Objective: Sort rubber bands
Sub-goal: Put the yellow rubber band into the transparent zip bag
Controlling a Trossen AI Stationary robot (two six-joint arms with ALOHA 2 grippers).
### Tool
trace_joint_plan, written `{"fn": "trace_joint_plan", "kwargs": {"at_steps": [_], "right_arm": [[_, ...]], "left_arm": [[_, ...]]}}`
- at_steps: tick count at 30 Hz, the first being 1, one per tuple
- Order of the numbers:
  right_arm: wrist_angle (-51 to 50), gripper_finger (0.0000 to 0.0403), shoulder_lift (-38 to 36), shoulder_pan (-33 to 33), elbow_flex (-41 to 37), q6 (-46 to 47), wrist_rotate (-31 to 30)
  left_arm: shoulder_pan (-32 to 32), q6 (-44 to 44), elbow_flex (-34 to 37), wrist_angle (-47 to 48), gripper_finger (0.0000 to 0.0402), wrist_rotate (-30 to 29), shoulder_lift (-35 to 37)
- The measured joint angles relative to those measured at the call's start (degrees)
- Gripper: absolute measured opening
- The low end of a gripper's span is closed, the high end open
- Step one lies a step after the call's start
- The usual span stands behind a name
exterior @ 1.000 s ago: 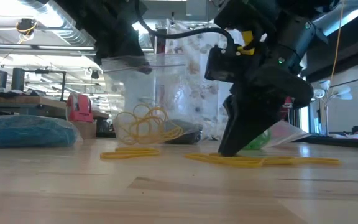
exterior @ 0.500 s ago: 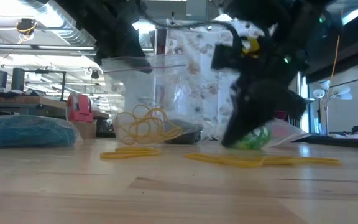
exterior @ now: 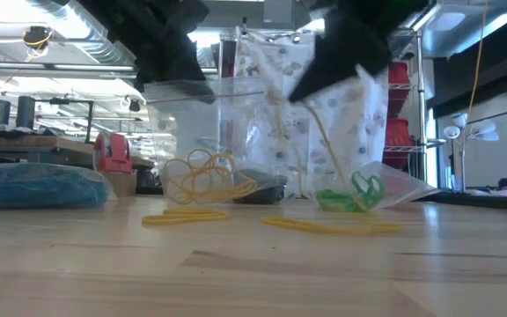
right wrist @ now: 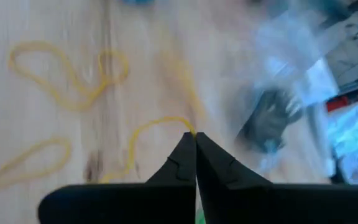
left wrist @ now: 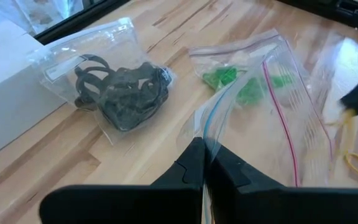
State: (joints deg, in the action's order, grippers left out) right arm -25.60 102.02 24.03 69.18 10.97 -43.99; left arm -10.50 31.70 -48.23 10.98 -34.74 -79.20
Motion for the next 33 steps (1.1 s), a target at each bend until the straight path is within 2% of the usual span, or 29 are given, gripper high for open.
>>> {"fn": "trace_joint_plan", "kwargs": {"at_steps": [10, 22, 25, 33], "right_arm": [[0.2, 0.0, -0.8, -0.5, 10.0, -10.4, -9.2], [0.2, 0.0, -0.8, -6.0, 19.6, -18.9, -9.9], [0.7, 0.0, -0.8, -7.0, 21.5, -19.2, -8.4], [8.8, 0.0, -0.8, -7.7, 22.5, -23.4, -6.4]], "left_arm": [[0.0, -0.2, 0.0, 0.0, 0.0001, 0.0, 0.0], [0.0, -0.2, 0.0, 0.1, 0.0001, 0.0, 0.0], [0.0, -0.2, 0.0, 0.1, 0.0001, 0.0, 0.0], [0.0, -0.2, 0.0, 0.1, 0.0001, 0.0, 0.0]]}}
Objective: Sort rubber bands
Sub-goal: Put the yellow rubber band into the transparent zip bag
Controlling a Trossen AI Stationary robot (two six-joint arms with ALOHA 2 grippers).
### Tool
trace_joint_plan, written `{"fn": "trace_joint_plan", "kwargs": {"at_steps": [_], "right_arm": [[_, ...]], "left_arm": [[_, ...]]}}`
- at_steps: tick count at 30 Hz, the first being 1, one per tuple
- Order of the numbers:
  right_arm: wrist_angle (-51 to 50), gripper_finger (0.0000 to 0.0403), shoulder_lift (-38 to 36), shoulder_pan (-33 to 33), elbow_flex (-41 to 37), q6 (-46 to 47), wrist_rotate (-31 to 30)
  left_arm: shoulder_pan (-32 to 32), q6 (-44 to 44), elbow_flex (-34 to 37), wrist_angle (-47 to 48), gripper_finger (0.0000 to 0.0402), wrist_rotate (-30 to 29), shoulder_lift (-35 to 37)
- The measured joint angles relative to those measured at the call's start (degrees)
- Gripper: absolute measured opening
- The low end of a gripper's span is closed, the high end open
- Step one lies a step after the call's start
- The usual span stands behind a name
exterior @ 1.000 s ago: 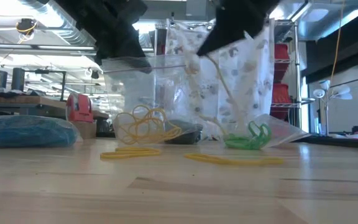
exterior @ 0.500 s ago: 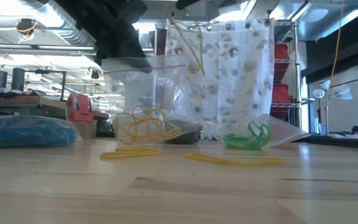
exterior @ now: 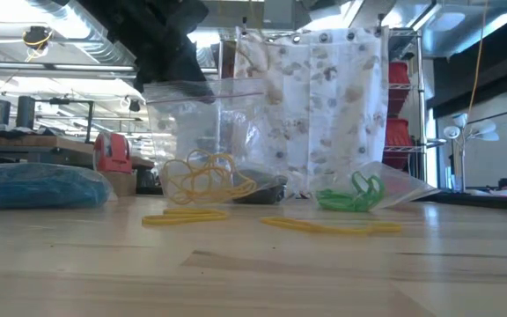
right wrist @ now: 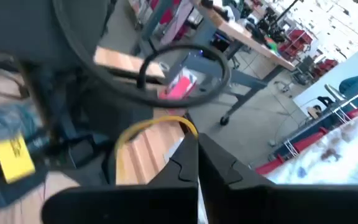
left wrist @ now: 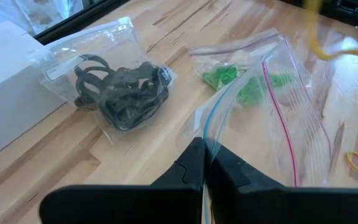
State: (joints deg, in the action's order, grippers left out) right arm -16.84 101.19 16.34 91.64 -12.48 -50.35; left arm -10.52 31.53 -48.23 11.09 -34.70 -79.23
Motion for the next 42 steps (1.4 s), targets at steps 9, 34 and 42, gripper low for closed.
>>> {"fn": "trace_joint_plan", "kwargs": {"at_steps": [9, 34, 42], "right_arm": [[6.6, 0.0, 0.0, -0.7, 0.0, 0.0, 3.1], [-2.0, 0.0, 0.3, -1.7, -2.2, 10.9, 9.5], [-6.2, 0.0, 3.2, -3.5, -2.2, 11.1, 10.8]], "left_arm": [[0.0, 0.0, 0.0, 0.0, 0.0001, 0.0, 0.0], [0.0, 0.2, 0.0, 0.3, 0.0001, 0.0, 0.0], [0.0, 0.2, 0.0, 0.2, 0.0001, 0.0, 0.0]]}}
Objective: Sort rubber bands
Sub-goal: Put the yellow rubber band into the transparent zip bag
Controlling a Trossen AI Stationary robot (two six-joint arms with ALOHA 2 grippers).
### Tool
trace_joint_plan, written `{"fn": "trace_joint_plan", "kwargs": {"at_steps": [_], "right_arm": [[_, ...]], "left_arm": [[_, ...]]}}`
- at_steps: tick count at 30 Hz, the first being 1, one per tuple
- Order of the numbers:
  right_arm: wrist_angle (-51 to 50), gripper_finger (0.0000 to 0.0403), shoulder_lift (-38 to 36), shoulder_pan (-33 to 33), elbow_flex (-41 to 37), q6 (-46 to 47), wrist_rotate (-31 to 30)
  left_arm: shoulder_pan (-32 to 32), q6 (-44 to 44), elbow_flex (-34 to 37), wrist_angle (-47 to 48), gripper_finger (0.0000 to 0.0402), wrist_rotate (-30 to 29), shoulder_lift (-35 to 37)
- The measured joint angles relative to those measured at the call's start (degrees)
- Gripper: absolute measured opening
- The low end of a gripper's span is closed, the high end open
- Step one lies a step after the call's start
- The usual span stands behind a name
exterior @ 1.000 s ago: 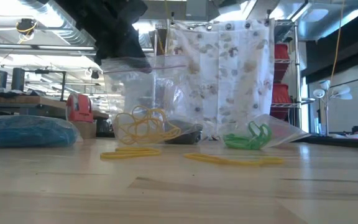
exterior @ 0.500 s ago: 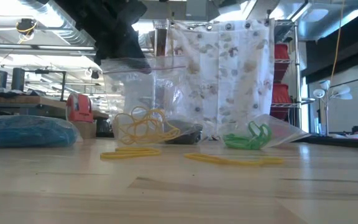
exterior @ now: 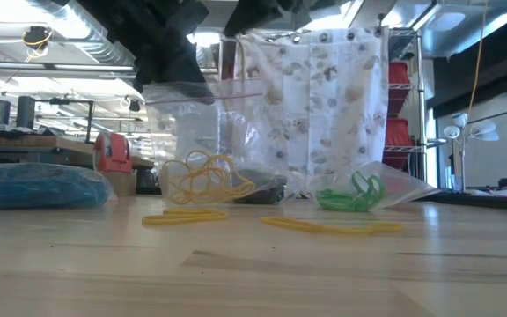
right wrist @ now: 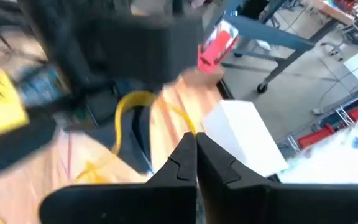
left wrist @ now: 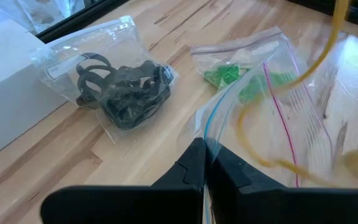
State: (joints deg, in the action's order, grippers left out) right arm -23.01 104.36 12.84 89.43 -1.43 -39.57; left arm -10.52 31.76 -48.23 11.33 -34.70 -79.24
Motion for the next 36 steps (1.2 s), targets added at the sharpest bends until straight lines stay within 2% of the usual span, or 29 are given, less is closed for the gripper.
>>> {"fn": "trace_joint_plan", "kwargs": {"at_steps": [6, 10, 14, 17, 19, 22, 24, 32, 36], "right_arm": [[-1.9, 0.0012, 1.4, -0.5, 0.0, 2.2, 0.5], [-2.9, 0.0052, 1.4, -0.3, 0.9, 2.3, 0.0], [-8.3, 0.0101, 0.9, 1.5, 4.5, 1.6, 2.0], [-14.1, 0.0129, 0.2, 3.6, 5.9, 3.5, 6.9], [-16.6, 0.014, 0.2, 4.7, 5.5, 5.7, 14.0], [-16.5, 0.0145, 0.5, 6.0, 1.4, 11.0, 25.0], [-13.4, 0.0144, 0.9, 6.9, -3.4, 14.4, 29.3], [5.1, 0.0141, 1.1, 8.2, -23.2, 36.1, 31.7], [14.0, 0.0141, 1.6, 8.9, -28.7, 39.9, 30.3]], "left_arm": [[0.0, 0.1, 0.0, 0.2, 0.0001, 0.0, 0.0], [0.0, -0.2, 0.0, 0.2, 0.0001, 0.0, 0.0], [0.0, -0.2, 0.0, 0.3, 0.0001, 0.0, 0.0], [0.0, -0.1, 0.0, 0.7, 0.0001, 0.0, 0.0], [0.0, 0.0, 0.0, 1.0, 0.0001, 0.0, 0.0], [0.0, 1.1, 0.0, 2.4, 0.0001, 0.0, 0.0], [0.0, 2.1, 0.0, 3.1, 0.0001, 0.0, 0.0], [0.0, 2.9, 0.0, 2.7, 0.0001, 0.0, 0.1], [0.0, 2.8, 0.0, 2.6, 0.0001, 0.0, 0.1]]}}
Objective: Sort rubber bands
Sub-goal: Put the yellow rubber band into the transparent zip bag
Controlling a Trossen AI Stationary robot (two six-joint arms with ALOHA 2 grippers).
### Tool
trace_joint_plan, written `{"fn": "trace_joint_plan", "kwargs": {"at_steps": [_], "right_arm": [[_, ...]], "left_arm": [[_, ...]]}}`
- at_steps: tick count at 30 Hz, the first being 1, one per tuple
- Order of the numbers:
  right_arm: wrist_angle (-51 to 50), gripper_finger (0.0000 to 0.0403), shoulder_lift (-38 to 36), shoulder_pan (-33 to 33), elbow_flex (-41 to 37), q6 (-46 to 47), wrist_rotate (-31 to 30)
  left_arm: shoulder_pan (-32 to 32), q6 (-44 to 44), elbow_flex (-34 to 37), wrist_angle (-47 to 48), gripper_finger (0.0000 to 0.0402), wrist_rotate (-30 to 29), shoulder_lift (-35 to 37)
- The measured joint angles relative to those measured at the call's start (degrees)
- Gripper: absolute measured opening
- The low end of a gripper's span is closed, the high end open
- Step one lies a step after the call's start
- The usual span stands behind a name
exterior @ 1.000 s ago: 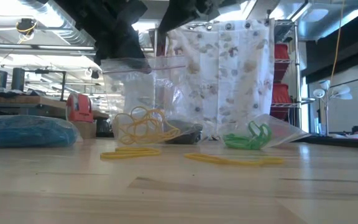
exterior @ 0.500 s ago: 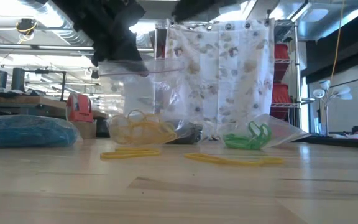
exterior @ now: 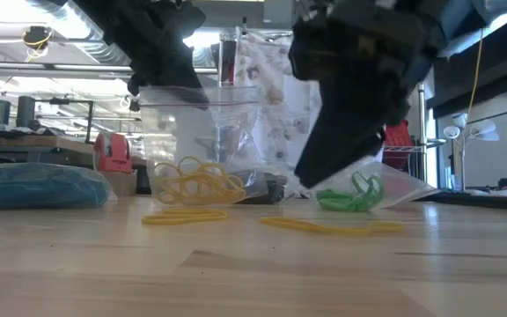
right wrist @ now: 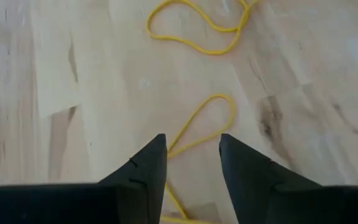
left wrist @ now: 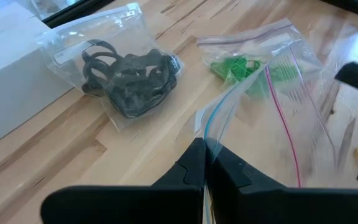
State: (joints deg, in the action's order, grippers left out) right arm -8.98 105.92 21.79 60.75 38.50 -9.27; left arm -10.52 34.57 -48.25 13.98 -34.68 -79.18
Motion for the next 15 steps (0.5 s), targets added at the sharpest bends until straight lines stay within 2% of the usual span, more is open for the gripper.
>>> {"fn": "trace_joint_plan", "kwargs": {"at_steps": [7, 15], "right_arm": [[6.5, 0.014, 5.5, 0.4, -1.1, 1.4, -3.7], [5.2, 0.0128, 10.2, 0.4, 1.9, -0.1, -6.2]], "left_arm": [[-0.1, 0.1, 0.0, -0.2, 0.0001, 1.0, 0.0], [-1.2, 0.2, 0.0, -0.1, 0.0001, 1.1, 0.0]]}}
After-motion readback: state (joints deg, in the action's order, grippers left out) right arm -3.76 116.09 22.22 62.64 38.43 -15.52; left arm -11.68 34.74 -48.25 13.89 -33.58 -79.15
